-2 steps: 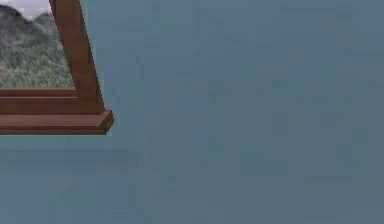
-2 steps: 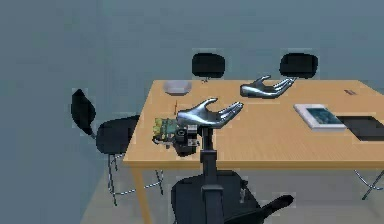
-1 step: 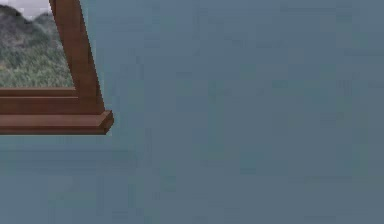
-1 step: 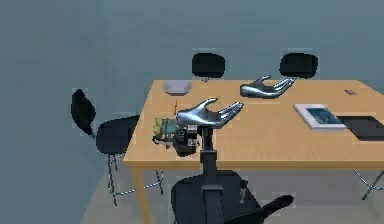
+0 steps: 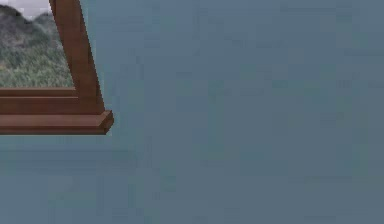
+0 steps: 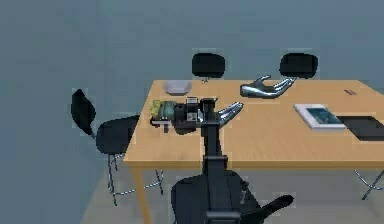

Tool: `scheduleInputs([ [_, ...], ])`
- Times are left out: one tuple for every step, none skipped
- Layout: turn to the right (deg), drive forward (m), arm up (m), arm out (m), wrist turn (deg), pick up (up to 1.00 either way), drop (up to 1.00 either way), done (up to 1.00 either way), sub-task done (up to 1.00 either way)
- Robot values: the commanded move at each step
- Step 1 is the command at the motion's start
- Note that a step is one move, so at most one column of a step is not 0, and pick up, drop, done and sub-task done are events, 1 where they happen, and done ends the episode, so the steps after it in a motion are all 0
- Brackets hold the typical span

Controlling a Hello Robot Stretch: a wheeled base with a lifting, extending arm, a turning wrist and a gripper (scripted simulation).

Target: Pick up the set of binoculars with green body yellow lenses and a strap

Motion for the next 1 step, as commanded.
scheduleInputs([
  [0.0, 0.0, 0.0, 0.0, 0.0, 0.0, 0.0, 1.0, 0.0],
])
